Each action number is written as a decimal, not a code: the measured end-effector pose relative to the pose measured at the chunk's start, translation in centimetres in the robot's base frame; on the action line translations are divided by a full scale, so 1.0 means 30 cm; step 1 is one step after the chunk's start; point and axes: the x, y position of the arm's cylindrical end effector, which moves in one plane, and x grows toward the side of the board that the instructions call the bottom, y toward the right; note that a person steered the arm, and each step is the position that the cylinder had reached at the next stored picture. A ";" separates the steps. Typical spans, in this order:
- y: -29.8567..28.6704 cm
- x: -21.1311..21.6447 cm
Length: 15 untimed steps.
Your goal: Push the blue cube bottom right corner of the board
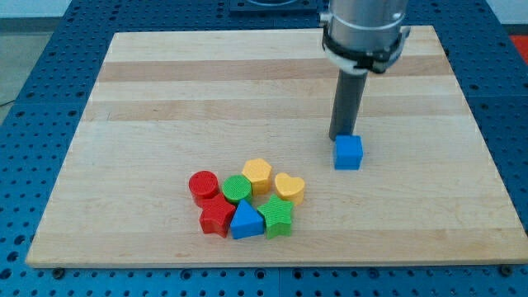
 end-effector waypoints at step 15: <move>0.142 0.119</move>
